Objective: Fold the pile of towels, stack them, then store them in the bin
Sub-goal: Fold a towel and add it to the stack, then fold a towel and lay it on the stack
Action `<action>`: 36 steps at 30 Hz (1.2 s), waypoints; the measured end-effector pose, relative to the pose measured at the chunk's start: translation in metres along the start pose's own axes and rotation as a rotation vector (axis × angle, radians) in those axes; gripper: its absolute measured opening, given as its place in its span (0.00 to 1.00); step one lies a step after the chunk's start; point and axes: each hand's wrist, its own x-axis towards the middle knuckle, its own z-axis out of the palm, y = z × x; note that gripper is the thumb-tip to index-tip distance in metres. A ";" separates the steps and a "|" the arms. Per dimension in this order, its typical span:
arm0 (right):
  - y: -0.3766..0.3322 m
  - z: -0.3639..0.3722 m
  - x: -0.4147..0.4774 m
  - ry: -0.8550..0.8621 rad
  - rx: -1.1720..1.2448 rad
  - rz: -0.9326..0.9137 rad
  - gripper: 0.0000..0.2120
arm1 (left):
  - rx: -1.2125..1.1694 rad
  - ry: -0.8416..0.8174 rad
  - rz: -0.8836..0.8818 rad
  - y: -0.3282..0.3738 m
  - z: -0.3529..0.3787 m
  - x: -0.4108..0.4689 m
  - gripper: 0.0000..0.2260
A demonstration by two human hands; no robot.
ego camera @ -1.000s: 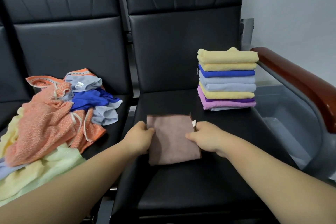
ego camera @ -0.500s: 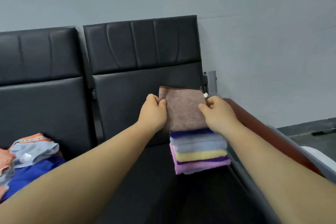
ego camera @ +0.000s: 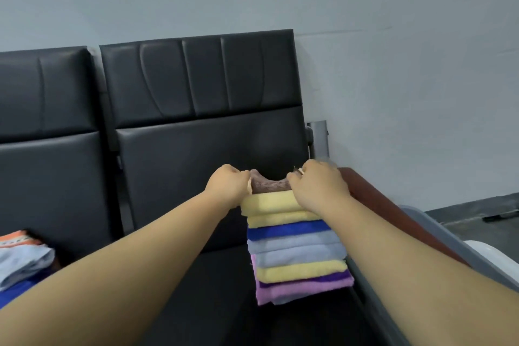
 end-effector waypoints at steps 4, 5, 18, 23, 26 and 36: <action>-0.029 0.001 -0.064 0.024 -0.113 -0.106 0.21 | 0.028 -0.026 0.014 -0.027 -0.048 -0.052 0.12; -0.040 0.003 -0.081 0.012 -0.100 -0.122 0.22 | 0.060 -0.014 0.019 -0.037 -0.065 -0.068 0.12; -0.237 0.138 -0.225 -0.554 0.073 -0.500 0.22 | 0.626 0.056 -0.242 -0.257 -0.302 -0.203 0.14; -0.317 0.185 -0.262 -0.674 0.059 -0.632 0.17 | 0.638 0.142 -0.384 -0.315 -0.366 -0.221 0.21; -0.351 0.207 -0.272 -0.715 0.053 -0.700 0.17 | 0.686 0.154 -0.407 -0.346 -0.382 -0.218 0.29; -0.382 0.280 -0.292 -0.758 -0.057 -0.681 0.15 | 0.617 0.151 -0.294 -0.388 -0.384 -0.209 0.04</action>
